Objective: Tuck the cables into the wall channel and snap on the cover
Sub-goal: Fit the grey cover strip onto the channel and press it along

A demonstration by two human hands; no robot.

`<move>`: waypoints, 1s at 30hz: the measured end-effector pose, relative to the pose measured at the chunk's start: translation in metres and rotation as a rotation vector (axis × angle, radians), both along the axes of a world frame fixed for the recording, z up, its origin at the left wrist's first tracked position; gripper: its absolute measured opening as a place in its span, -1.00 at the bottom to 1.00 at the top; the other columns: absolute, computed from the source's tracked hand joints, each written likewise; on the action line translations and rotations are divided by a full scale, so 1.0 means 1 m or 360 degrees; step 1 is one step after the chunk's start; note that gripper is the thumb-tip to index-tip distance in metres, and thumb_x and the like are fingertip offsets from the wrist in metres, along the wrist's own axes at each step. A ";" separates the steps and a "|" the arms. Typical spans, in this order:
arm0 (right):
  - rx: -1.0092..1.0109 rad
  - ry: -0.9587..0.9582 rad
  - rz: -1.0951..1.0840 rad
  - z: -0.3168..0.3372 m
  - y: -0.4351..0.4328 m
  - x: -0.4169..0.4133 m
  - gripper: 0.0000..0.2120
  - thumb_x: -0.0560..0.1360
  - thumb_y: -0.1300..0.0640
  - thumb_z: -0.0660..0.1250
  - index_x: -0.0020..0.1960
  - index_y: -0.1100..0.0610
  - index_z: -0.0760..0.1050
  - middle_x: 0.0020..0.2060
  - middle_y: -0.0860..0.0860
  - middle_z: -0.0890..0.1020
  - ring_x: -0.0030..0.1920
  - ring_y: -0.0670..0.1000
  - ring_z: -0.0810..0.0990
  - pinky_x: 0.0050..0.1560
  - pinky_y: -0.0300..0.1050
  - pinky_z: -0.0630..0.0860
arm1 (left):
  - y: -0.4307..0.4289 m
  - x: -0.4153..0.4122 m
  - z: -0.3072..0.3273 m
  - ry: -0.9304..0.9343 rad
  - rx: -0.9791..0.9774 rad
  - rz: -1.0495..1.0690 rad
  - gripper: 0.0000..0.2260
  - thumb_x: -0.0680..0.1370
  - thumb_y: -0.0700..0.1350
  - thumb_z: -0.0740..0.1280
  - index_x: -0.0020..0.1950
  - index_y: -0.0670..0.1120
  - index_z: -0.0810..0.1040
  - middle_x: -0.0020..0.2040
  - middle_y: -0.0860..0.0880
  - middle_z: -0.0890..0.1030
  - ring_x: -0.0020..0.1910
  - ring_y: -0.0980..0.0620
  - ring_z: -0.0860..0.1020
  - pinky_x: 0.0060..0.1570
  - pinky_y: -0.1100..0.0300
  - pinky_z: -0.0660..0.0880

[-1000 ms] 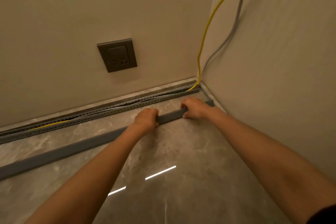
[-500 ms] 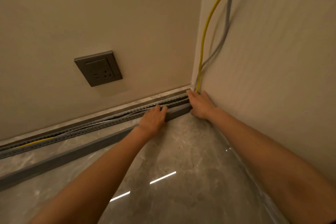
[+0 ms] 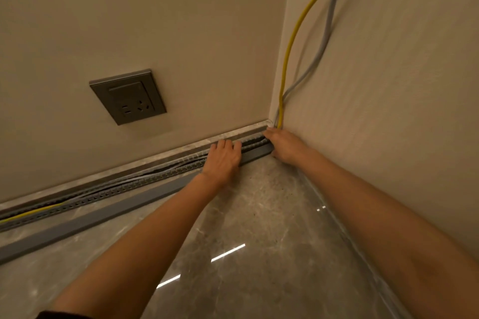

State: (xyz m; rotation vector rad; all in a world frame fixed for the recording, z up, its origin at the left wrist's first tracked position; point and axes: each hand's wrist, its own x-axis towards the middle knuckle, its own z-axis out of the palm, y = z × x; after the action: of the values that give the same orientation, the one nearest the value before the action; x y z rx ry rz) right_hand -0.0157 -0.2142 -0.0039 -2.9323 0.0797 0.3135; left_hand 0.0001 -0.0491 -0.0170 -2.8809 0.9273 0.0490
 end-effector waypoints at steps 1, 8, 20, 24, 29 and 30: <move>-0.0021 -0.0013 0.0005 -0.001 0.000 -0.002 -0.51 0.56 0.36 0.16 0.47 0.22 0.20 0.48 0.16 0.26 0.45 0.15 0.30 0.47 0.00 0.26 | 0.000 -0.002 -0.001 -0.0038 0.0021 -0.0023 -0.72 0.59 -0.22 0.14 0.29 -0.24 0.35 0.28 -0.23 0.41 0.27 -0.20 0.35 0.22 0.00 0.35; -0.0035 -0.0007 0.0018 -0.003 0.000 -0.004 -0.46 0.54 0.37 0.20 0.48 0.22 0.15 0.48 0.17 0.27 0.43 0.18 0.34 0.43 0.03 0.32 | 0.000 -0.014 -0.007 0.0110 0.0052 0.0097 -0.74 0.62 -0.23 0.14 0.30 -0.27 0.37 0.31 -0.21 0.38 0.30 -0.18 0.35 0.23 -0.03 0.37; -0.0074 0.0108 0.0159 0.006 -0.005 0.000 -0.33 0.49 0.23 0.36 0.50 0.20 0.12 0.51 0.13 0.21 0.50 0.11 0.22 0.50 -0.06 0.22 | -0.003 0.006 0.011 0.0376 -0.0032 0.0070 -0.65 0.56 -0.10 0.28 0.28 -0.26 0.40 0.30 -0.26 0.43 0.29 -0.20 0.39 0.23 -0.01 0.38; -0.0130 0.0114 0.0201 0.005 -0.005 0.001 -0.27 0.46 0.14 0.40 0.51 0.20 0.10 0.52 0.13 0.19 0.50 0.11 0.22 0.51 -0.05 0.23 | 0.002 0.010 0.008 0.0283 -0.0187 0.0046 -0.75 0.58 -0.15 0.26 0.18 -0.26 0.51 0.21 -0.25 0.49 0.21 -0.22 0.43 0.14 -0.01 0.41; -0.0175 0.0013 0.0227 0.002 -0.006 0.001 -0.38 0.47 0.20 0.39 0.45 0.22 0.23 0.45 0.15 0.32 0.43 0.13 0.33 0.44 -0.01 0.32 | -0.006 0.012 0.012 0.0355 -0.0283 0.0110 -0.80 0.58 -0.20 0.23 0.13 -0.28 0.52 0.18 -0.27 0.51 0.13 -0.24 0.50 0.08 -0.03 0.46; -0.0182 -0.0010 0.0226 0.001 -0.007 0.001 -0.42 0.48 0.23 0.37 0.44 0.22 0.25 0.44 0.15 0.34 0.42 0.14 0.34 0.44 0.00 0.33 | -0.007 0.012 0.013 0.0343 -0.0282 0.0114 -0.80 0.59 -0.21 0.22 0.15 -0.28 0.51 0.20 -0.27 0.50 0.14 -0.23 0.50 0.10 -0.03 0.45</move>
State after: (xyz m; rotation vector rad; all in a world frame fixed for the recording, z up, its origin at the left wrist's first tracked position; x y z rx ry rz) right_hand -0.0144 -0.2208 -0.0027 -3.0591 -0.1160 0.3307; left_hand 0.0118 -0.0560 -0.0045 -3.1202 0.9033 0.3043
